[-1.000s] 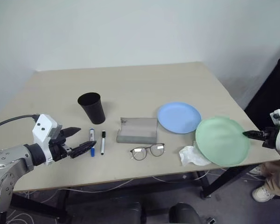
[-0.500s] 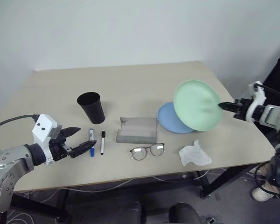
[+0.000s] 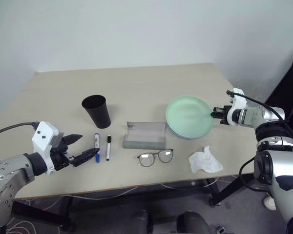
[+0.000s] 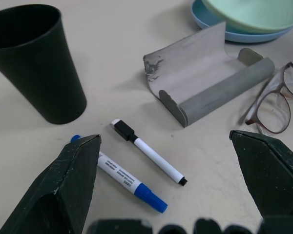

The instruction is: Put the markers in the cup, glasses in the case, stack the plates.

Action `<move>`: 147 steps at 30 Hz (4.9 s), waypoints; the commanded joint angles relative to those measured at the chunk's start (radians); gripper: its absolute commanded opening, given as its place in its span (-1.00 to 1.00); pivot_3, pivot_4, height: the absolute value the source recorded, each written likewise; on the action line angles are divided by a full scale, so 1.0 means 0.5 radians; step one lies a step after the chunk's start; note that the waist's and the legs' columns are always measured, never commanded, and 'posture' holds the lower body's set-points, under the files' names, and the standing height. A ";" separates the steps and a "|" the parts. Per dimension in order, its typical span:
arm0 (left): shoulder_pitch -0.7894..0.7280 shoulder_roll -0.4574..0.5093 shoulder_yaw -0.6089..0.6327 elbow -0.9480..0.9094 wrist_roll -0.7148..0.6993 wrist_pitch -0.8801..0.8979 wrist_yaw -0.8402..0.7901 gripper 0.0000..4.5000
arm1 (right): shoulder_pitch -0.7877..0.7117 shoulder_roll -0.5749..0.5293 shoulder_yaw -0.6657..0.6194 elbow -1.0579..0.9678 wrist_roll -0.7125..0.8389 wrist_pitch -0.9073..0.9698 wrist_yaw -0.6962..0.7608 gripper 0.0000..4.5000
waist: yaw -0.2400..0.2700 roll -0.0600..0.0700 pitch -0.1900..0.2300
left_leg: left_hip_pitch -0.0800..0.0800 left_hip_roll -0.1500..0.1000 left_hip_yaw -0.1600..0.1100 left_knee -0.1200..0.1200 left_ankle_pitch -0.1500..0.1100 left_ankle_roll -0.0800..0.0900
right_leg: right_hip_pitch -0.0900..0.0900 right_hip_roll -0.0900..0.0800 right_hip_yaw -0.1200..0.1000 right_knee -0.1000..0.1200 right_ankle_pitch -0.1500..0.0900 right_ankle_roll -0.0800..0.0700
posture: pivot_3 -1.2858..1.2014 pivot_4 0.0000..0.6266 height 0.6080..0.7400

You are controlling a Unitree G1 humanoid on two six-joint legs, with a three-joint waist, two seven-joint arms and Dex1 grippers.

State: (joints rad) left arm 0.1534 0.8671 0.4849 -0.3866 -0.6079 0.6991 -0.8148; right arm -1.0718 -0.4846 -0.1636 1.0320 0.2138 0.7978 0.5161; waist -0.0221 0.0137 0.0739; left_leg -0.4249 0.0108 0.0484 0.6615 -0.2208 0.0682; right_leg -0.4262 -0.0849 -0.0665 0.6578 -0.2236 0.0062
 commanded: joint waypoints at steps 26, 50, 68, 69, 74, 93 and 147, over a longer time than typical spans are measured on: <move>-0.043 0.010 0.044 -0.067 -0.025 0.010 0.004 1.00 | 0.788 -0.688 0.590 -1.485 0.070 -0.470 1.920 -0.27 | -0.009 -0.007 -0.005 | 0.000 0.004 0.003 0.003 0.005 0.000 | -0.003 -0.003 -0.001 -0.004 0.012 -0.004 | 0.03 -1.00 0.98; -0.075 0.011 0.024 -0.078 -0.023 0.032 0.000 1.00 | 0.834 -0.535 1.027 -1.365 -0.299 -1.121 1.903 -0.27 | 0.008 -0.008 -0.005 | 0.002 0.009 0.003 0.001 0.006 -0.003 | -0.007 -0.002 -0.004 -0.009 0.015 -0.006 | 0.03 -1.00 0.98; -0.042 -0.019 0.055 -0.116 -0.032 0.047 0.037 1.00 | 0.609 -0.306 1.077 -0.809 -0.562 -1.616 1.814 -0.27 | 0.006 -0.010 -0.006 | 0.004 0.008 0.003 0.002 0.006 -0.003 | -0.005 -0.001 -0.005 -0.008 0.015 -0.007 | 0.03 -1.00 0.98; -0.043 -0.020 0.055 -0.117 -0.034 0.046 0.038 1.00 | 0.606 -0.302 1.078 -0.797 -0.566 -1.624 1.821 -0.27 | 0.006 -0.010 -0.006 | 0.004 0.008 0.004 0.002 0.006 -0.003 | -0.004 -0.001 -0.004 -0.008 0.015 -0.007 | 0.03 -1.00 0.98; -0.043 -0.018 0.057 -0.113 -0.032 0.042 0.040 1.00 | 0.614 -0.306 1.089 -0.790 -0.589 -1.655 1.894 -0.54 | 0.006 -0.009 -0.006 | 0.004 0.008 0.004 0.001 0.006 -0.003 | -0.005 0.000 -0.004 -0.007 0.015 -0.007 | 0.03 -1.00 0.98; -0.054 -0.019 0.057 -0.114 -0.032 0.042 0.058 1.00 | 0.049 -0.077 0.725 -0.531 -0.141 -1.073 1.857 -0.99 | -0.006 -0.009 -0.006 | 0.011 0.010 0.006 0.000 0.007 -0.005 | -0.004 0.000 -0.001 -0.004 0.018 -0.011 | 0.03 -1.00 0.98; -1.241 -0.362 -1.342 0.841 0.418 -0.263 -0.540 1.00 | 0.268 -0.297 0.768 -1.275 0.066 -0.768 2.197 0.37 | -0.049 -0.019 -0.012 | -0.007 0.014 0.051 -0.001 0.030 0.004 | -0.034 0.006 0.036 -0.001 0.051 -0.004 | 0.03 -1.00 0.98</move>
State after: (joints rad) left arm -0.4354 0.6903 -0.1774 0.0236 -0.4145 0.5951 -1.0576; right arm -0.9247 -0.6198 0.2308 0.4395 0.2164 0.4086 1.6094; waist -0.0465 0.0040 0.0681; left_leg -0.4287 0.0178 0.0736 0.6611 -0.2057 0.0702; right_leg -0.4437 -0.0819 -0.0488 0.6574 -0.1979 0.0044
